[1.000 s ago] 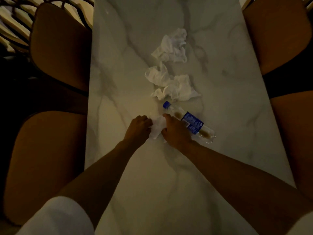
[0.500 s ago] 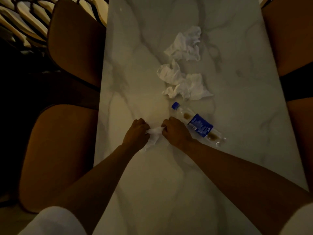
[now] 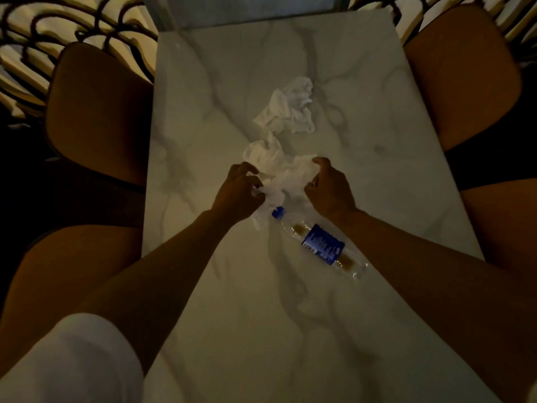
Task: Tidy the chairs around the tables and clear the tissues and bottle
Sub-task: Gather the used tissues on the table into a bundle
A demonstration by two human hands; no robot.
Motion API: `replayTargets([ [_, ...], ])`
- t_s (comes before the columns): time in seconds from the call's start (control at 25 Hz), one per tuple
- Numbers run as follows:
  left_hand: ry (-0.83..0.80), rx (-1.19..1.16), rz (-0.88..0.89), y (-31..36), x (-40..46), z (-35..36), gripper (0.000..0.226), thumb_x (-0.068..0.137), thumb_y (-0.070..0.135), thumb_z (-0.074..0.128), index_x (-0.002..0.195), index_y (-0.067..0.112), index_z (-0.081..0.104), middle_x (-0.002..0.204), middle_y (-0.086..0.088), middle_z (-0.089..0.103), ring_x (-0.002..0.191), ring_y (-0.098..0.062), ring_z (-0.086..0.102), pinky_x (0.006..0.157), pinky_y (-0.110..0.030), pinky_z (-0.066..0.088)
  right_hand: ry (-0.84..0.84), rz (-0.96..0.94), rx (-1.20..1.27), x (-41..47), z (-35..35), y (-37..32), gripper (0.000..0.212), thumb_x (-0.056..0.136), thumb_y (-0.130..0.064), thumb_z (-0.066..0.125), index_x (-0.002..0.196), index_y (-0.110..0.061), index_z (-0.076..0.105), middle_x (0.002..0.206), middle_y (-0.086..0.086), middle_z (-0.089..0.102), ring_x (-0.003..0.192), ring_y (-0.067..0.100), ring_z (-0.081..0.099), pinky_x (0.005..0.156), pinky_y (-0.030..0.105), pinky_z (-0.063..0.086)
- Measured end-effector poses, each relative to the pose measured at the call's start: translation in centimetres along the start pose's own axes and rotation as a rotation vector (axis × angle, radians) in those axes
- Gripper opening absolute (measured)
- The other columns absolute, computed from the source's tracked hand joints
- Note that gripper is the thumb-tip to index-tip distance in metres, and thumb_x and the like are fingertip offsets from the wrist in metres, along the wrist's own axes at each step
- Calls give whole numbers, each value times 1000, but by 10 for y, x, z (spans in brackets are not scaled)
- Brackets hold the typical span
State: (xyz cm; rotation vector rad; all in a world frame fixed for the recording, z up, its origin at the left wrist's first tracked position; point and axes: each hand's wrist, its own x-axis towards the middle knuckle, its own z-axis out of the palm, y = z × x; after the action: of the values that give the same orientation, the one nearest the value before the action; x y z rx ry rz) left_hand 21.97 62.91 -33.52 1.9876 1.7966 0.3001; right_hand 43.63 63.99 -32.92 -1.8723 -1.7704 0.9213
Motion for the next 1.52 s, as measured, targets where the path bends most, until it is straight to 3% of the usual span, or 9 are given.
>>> replayTargets([
  [0.12,-160,74,231,9,25,12,23,84,17,73,104,8,75,138,-6,56,133,-23,43,108,-31,38,-142,66,-173,16,-2,38,67,88,-15,65,148,-14,36,115,19,65,107,35,62,90,39,50],
  [0.32,-345,114,200,11,41,29,31,88,14,66,119,9,68,126,-9,62,119,-26,55,104,-34,42,-286,10,-151,18,14,72,59,90,-20,65,145,-18,43,115,17,66,105,34,63,90,41,52],
  [0.52,-250,33,167,5,37,27,45,88,12,69,131,14,57,122,-8,61,113,-24,55,99,-36,47,-54,-86,-113,12,20,88,25,88,-20,70,109,-6,67,103,14,65,91,29,63,79,37,51],
  [0.88,-110,144,67,-35,31,8,26,87,12,70,113,8,72,128,-9,53,115,-25,49,98,-30,45,250,-243,-73,39,20,55,25,80,-25,78,85,-5,63,123,9,52,107,23,49,78,27,48],
  [1.04,38,152,-89,-56,32,-1,24,90,6,61,110,6,73,139,-9,52,127,-25,46,97,-27,41,71,-523,-189,66,48,21,26,76,-28,78,86,-7,65,135,14,51,126,32,46,98,43,47],
  [1.16,-19,154,-133,-71,38,-6,31,85,3,57,112,6,72,132,-8,61,119,-25,55,96,-27,41,-135,-662,-379,87,78,-2,22,80,-29,73,94,-12,71,151,15,41,146,41,22,116,58,23],
  [1.24,-48,151,-142,-77,41,-7,32,83,3,57,111,7,72,122,-8,66,109,-25,59,90,-28,42,-235,-602,-450,98,92,-7,29,86,-29,68,110,-13,70,155,14,36,148,39,17,119,55,13],
  [1.4,-24,108,-128,-83,50,-7,27,81,6,58,104,11,69,100,-6,67,91,-26,62,76,-30,46,-220,-516,-253,100,95,-2,30,82,-20,74,106,-3,68,118,19,61,112,36,56,97,44,44],
  [1.52,46,69,-113,-77,67,-7,31,83,6,59,113,10,66,104,-8,67,93,-27,63,75,-26,41,-123,-484,-198,107,78,2,26,81,-20,77,93,-1,63,99,18,60,85,34,60,73,43,52],
])
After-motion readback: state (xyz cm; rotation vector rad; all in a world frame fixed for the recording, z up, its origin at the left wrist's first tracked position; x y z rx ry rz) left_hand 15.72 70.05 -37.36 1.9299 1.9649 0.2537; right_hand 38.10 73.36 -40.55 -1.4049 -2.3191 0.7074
